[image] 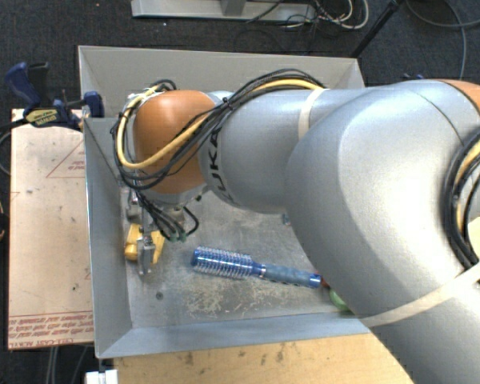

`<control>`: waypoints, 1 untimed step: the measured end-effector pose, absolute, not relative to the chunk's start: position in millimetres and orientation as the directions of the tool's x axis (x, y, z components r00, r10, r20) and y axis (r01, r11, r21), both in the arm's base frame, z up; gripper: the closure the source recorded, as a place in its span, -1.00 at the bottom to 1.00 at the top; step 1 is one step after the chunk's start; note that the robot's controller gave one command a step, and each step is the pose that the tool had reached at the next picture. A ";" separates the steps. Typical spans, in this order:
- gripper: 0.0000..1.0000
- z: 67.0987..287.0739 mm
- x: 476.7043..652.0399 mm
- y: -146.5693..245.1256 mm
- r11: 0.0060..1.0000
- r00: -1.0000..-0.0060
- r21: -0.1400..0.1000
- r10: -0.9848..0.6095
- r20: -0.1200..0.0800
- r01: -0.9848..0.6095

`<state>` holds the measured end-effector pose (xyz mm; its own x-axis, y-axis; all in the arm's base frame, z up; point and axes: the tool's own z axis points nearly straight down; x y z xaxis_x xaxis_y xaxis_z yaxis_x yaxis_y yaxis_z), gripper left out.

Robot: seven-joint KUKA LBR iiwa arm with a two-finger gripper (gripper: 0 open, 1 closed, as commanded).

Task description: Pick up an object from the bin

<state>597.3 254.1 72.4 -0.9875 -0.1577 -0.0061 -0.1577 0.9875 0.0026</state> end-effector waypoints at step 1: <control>1.00 76.9 600.1 253.9 0.988 -0.988 0.006 -0.155 -0.016 -0.155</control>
Offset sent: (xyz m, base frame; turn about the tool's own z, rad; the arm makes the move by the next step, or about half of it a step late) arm 0.0000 0.0000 0.0000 0.0000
